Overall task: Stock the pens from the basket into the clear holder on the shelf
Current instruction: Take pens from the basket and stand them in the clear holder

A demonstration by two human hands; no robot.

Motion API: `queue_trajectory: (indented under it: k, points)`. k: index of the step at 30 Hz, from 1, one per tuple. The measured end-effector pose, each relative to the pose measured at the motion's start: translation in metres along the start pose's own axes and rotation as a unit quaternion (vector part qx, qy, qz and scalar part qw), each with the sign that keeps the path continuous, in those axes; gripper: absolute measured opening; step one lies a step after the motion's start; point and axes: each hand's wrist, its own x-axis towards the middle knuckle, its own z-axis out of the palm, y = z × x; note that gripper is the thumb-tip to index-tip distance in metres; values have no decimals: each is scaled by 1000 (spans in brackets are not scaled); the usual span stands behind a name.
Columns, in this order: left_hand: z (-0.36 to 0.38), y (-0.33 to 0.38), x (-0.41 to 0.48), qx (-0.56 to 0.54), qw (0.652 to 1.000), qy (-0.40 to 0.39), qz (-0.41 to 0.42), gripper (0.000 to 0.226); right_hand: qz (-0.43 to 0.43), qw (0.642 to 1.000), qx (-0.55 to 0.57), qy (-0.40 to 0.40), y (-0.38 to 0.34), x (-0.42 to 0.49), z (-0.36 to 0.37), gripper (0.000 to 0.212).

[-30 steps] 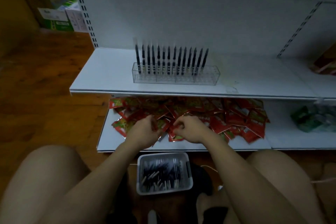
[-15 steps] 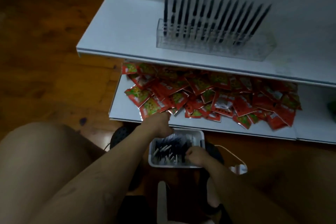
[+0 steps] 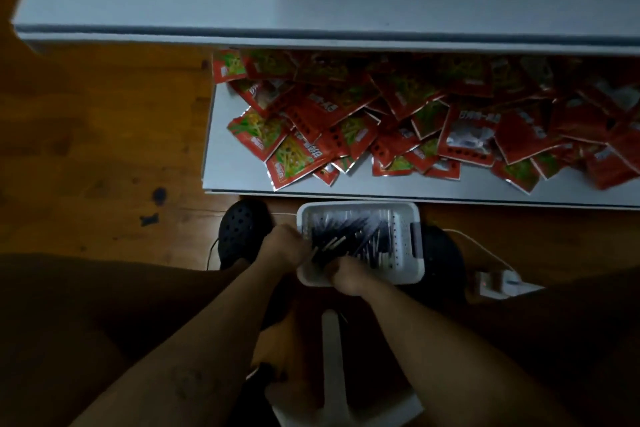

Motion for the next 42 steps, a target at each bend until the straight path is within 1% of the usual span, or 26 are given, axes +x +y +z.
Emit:
queue_trajectory:
  k: [2,4,6,8,10,12,13,15,17,19,22,25,26,27,29,31,32,34,36,37,39,40,42]
  points:
    - [-9,10,7,-36,999,30,5,24,12,999,16,39,2,4,1,22]
    - [-15,17,10,-64,997,42,12,27,17,998,12,53,-2,3,-7,21]
    - [-17,19,8,-95,995,22,11,29,18,999,-14,33,-8,-2,-23,22]
    - [-21,20,-1,-122,992,-1,11,23,29,999,-28,10,-15,-15,-43,21]
    - [-27,22,-15,-137,990,-4,31,14,38,999,-35,-16,-22,-31,-61,20]
    - [-37,27,-30,-141,988,2,62,9,35,999,-31,-24,-29,-54,-76,20]
    - [-42,30,-39,-140,987,10,77,11,28,999,-23,-20,-32,-66,-81,24]
    - [-54,37,-56,-150,982,30,109,17,13,1000,8,-6,-38,-92,-88,40]
    - [-67,47,-76,-164,974,48,146,17,-10,999,48,5,-42,-116,-92,55]
    - [-81,59,-99,-167,966,61,185,15,-46,996,75,25,-48,-143,-99,59]
    - [-106,74,-133,-165,947,109,251,20,-107,986,101,79,-59,-183,-115,46]
    - [-126,84,-164,-164,925,161,301,21,-169,972,129,103,-73,-226,-134,15]
    - [-131,86,-174,-161,919,175,316,21,-192,966,130,115,-78,-240,-140,7]
    - [-135,89,-184,-155,913,186,330,22,-217,958,127,141,-82,-253,-146,7]
    - [-142,94,-203,-130,906,199,351,23,-259,934,93,228,-88,-277,-157,11]
    - [-150,100,-216,-104,898,218,367,29,-287,900,48,325,-94,-296,-168,12]
    - [-154,103,-222,-100,892,235,374,32,-302,881,50,361,-98,-305,-174,12]
    - [-164,112,-225,-110,874,273,387,34,-333,837,102,421,-107,-316,-186,7]
    - [-173,121,-221,-131,856,306,396,35,-355,779,157,493,-116,-320,-201,5]
    - [-175,125,-216,-145,846,320,401,35,-360,750,162,531,-119,-321,-210,8]
    - [-177,131,-202,-173,831,341,403,36,-360,706,154,589,-123,-319,-229,7]
    - [-177,133,-195,-181,829,350,396,38,-359,688,156,611,-124,-319,-240,7]
    - [-178,140,-181,-182,832,364,376,45,-356,653,174,646,-125,-315,-262,13]
